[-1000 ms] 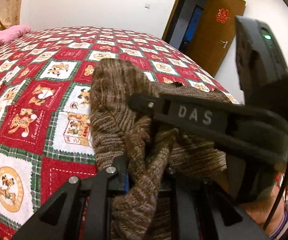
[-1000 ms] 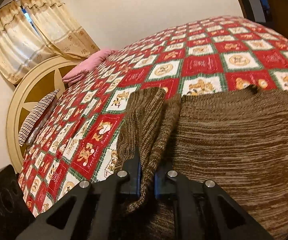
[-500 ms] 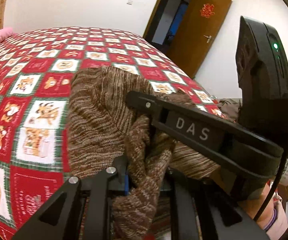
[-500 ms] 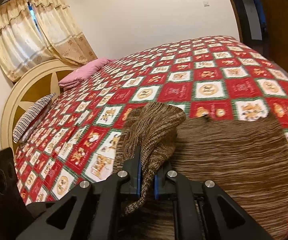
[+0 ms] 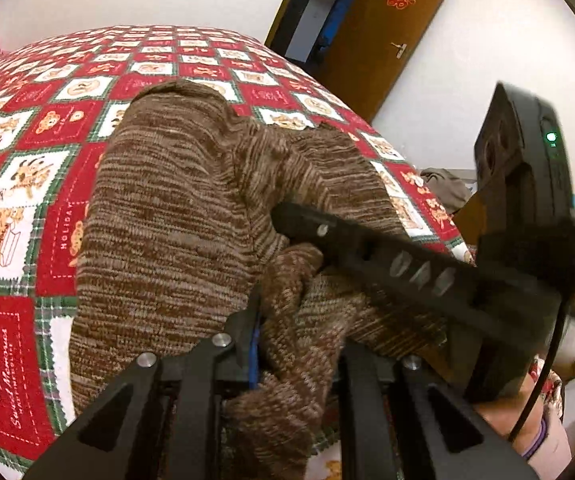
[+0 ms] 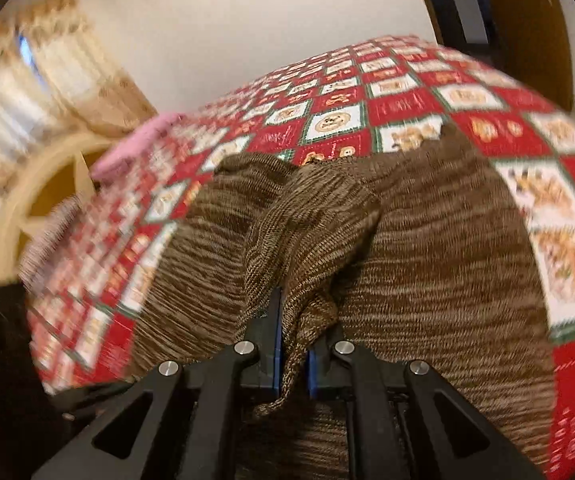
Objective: Fold small clothes
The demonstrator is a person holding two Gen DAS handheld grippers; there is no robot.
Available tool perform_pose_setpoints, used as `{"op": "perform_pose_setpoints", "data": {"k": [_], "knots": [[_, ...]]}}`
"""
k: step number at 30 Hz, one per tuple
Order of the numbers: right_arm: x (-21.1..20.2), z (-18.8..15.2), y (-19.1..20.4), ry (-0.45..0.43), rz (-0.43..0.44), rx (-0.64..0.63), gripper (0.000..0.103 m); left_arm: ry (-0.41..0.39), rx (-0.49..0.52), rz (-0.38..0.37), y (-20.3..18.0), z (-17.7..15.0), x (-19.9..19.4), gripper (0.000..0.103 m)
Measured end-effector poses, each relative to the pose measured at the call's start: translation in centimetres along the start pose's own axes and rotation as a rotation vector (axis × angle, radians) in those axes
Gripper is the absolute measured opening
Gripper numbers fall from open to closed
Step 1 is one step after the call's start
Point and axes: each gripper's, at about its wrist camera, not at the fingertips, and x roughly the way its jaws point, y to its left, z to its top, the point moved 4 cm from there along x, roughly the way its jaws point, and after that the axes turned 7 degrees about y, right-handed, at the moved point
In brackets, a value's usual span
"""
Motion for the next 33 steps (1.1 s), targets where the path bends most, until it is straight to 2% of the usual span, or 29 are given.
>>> {"op": "perform_pose_setpoints", "data": {"k": [1,2,3,5,7,10,11,12,14,18,20,22,24,26,29,33], "knots": [[0.0,0.2,-0.5,0.009,0.049,0.056,0.023,-0.004,-0.006,-0.009,0.1,-0.1,0.0,0.015],[0.0,0.4,-1.1,0.013,0.096,0.103,0.039,-0.008,-0.013,-0.020,0.2,-0.3,-0.1,0.015],[-0.1,0.8,-1.6,0.006,0.165,0.151,0.049,-0.013,-0.019,-0.031,0.4,-0.4,-0.1,0.015],[0.2,1.3,-1.9,0.006,0.190,0.175,0.050,-0.024,-0.024,-0.040,0.5,-0.6,-0.2,0.015],[1.0,1.9,-1.8,0.025,0.172,0.154,0.050,-0.028,-0.022,-0.039,0.5,-0.7,-0.2,0.015],[1.8,2.7,-1.8,0.004,0.168,0.165,0.047,-0.026,-0.012,-0.032,0.4,-0.6,-0.2,0.015],[1.9,2.9,-1.9,0.001,0.161,0.168,0.029,-0.024,-0.015,-0.032,0.4,-0.5,-0.2,0.015],[1.9,3.4,-1.8,0.004,0.152,0.161,0.019,-0.024,-0.021,-0.032,0.3,-0.3,-0.3,0.015],[1.2,4.3,-1.1,-0.012,0.102,0.091,0.019,-0.038,-0.014,-0.028,-0.3,0.3,-0.8,0.015],[-2.4,6.6,2.7,-0.090,-0.047,-0.199,0.018,-0.078,0.012,-0.051,-3.1,2.0,-1.7,0.015],[-3.6,7.4,3.5,-0.100,-0.111,-0.304,0.018,-0.084,0.031,-0.054,-4.7,2.7,-1.4,0.015],[-4.2,7.8,3.5,-0.081,-0.187,-0.432,0.018,-0.060,0.036,-0.063,-6.2,3.3,-0.2,0.015],[-3.9,8.0,2.1,-0.024,-0.261,-0.525,0.018,-0.026,0.017,-0.081,-6.7,3.5,1.1,0.015],[-3.1,8.0,-0.1,0.036,-0.316,-0.554,0.018,0.020,-0.003,-0.080,-7.2,3.3,3.2,0.015],[-1.8,7.1,-3.9,0.116,-0.367,-0.535,0.017,0.040,0.006,-0.056,-7.7,2.6,5.1,0.015],[-1.6,6.4,-5.4,0.087,-0.354,-0.502,0.017,0.020,0.033,-0.026,-8.3,2.4,5.3,0.016]]}}
